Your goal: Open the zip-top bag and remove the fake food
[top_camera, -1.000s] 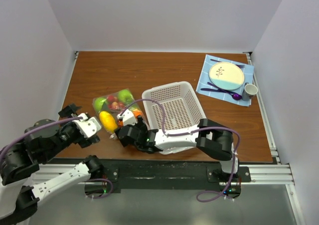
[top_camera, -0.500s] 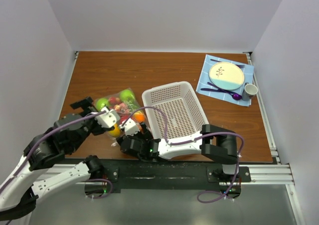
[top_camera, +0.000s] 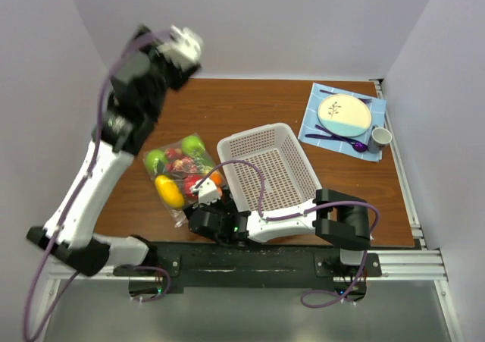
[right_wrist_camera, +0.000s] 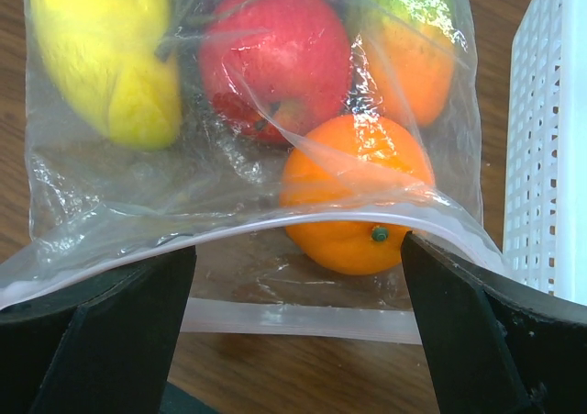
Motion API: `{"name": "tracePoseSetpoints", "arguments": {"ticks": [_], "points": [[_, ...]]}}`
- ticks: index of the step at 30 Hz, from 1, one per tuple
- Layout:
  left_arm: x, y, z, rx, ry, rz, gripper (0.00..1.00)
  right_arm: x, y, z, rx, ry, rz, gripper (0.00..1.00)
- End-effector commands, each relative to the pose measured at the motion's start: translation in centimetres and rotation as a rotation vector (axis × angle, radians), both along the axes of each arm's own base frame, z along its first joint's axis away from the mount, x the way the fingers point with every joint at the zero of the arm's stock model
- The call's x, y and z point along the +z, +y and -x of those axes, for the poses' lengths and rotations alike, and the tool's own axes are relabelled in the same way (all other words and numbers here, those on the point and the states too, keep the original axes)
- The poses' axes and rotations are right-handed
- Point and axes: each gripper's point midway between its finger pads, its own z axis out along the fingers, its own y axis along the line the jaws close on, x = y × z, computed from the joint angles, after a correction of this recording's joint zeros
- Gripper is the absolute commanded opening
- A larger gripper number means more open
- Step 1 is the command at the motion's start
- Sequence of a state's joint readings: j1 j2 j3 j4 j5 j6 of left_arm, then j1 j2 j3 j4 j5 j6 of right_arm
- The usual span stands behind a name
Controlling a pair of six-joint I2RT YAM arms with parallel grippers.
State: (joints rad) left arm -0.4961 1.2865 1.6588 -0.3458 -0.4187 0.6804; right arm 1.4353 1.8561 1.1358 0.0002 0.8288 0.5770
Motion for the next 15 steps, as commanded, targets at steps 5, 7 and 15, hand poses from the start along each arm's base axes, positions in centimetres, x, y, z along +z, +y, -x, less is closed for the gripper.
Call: {"name": "tracePoseSetpoints", "arguments": {"ticks": [5,7,15], "points": [[-9.4,8.2,-4.2,-0.025,0.269,0.293,1.00,1.2,-0.4,-0.5,-0.056,-0.031,-0.039,0.99],[-14.4,11.2,-4.6,-0.039,0.403,0.373,0.99,1.3,-0.3,-0.5,-0.054,-0.031,-0.040,0.99],[-26.3,11.0,-3.3,-0.271,0.784,0.406,0.98,0.3,-0.7,-0.3,-0.069,-0.009,-0.025,0.99]]}}
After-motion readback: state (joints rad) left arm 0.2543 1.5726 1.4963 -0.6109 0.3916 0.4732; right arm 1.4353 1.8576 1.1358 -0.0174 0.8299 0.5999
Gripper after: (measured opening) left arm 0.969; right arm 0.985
